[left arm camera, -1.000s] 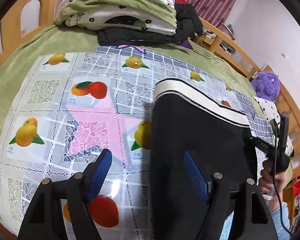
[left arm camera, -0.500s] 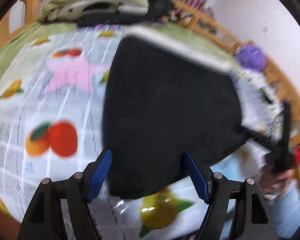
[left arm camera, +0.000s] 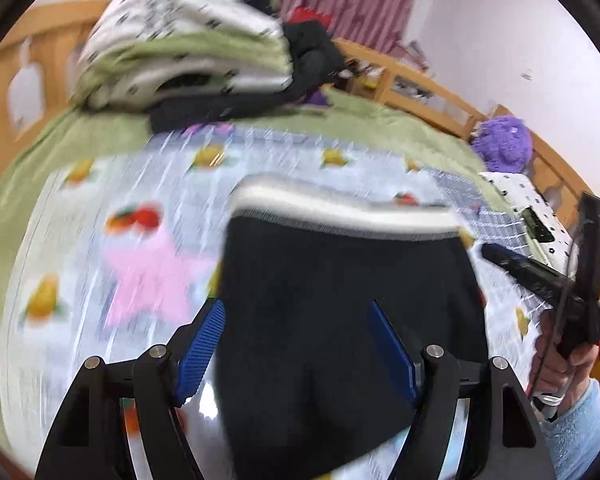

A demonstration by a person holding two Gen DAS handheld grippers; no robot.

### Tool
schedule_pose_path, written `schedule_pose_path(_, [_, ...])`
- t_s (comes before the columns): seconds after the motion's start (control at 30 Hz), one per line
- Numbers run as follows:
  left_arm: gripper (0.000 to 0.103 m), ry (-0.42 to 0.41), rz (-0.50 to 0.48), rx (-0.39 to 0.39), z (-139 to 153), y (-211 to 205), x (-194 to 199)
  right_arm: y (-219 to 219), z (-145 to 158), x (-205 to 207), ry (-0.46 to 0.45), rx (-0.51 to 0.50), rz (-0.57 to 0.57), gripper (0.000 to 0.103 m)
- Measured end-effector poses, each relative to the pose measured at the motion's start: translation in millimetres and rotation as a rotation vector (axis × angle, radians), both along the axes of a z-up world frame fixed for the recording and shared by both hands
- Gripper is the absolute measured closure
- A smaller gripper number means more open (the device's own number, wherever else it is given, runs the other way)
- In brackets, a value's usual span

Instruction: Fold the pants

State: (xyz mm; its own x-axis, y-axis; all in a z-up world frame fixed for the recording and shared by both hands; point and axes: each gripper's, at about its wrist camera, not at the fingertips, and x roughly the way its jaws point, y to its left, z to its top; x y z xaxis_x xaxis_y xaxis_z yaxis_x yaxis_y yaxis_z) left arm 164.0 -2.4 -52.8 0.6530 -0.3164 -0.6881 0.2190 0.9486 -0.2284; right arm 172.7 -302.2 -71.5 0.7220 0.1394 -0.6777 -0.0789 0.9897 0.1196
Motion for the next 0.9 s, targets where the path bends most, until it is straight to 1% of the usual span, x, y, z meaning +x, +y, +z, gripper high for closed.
schedule_pose_path(0.1, [0.031, -0.035, -0.036, 0.000, 3, -19, 36, 12, 3, 36, -0.027, -0.051, 0.033, 0.069])
schedule_pose_path(0.17, [0.031, -0.025, -0.060, 0.000, -8, -30, 59, 11, -9, 60, -0.007, -0.036, 0.053, 0.069])
schedule_pose_path(0.23, [0.031, 0.010, -0.058, 0.029, -27, -36, 84, 6, -28, 79, 0.034, -0.015, 0.064, 0.069])
schedule_pose_path(0.27, [0.031, 0.028, -0.047, 0.046, -37, -37, 92, 3, -39, 87, 0.055, -0.023, 0.062, 0.074])
schedule_pose_path(0.3, [0.033, 0.057, -0.032, 0.057, -48, -35, 101, 0, -51, 95, 0.067, -0.033, 0.055, 0.075])
schedule_pose_path(0.37, [0.033, 0.115, -0.031, 0.041, -64, -33, 115, -5, -60, 98, 0.024, -0.038, 0.059, 0.075])
schedule_pose_path(0.43, [0.033, 0.130, -0.017, 0.023, -73, -34, 120, -5, -61, 103, 0.018, -0.045, 0.047, 0.075])
schedule_pose_path(0.5, [0.033, 0.116, -0.021, 0.050, -79, -39, 121, -5, -64, 108, 0.011, -0.054, 0.039, 0.076])
schedule_pose_path(0.57, [0.033, 0.087, -0.038, 0.069, -84, -41, 121, -10, -67, 115, 0.022, -0.026, 0.035, 0.076])
schedule_pose_path(0.6, [0.033, 0.091, -0.041, 0.061, -88, -40, 123, -14, -67, 119, 0.030, -0.005, 0.033, 0.076])
schedule_pose_path(0.63, [0.032, 0.100, -0.040, 0.048, -89, -38, 124, -17, -69, 122, 0.036, 0.016, 0.033, 0.076])
schedule_pose_path(0.7, [0.032, 0.105, -0.038, 0.036, -90, -37, 125, -17, -70, 123, 0.036, 0.018, 0.034, 0.076])
schedule_pose_path(0.77, [0.032, 0.087, -0.038, 0.052, -89, -39, 123, -14, -70, 122, 0.027, -0.001, 0.036, 0.076])
schedule_pose_path(0.9, [0.032, 0.062, -0.032, 0.082, -90, -44, 118, -16, -69, 115, 0.008, 0.012, 0.029, 0.075])
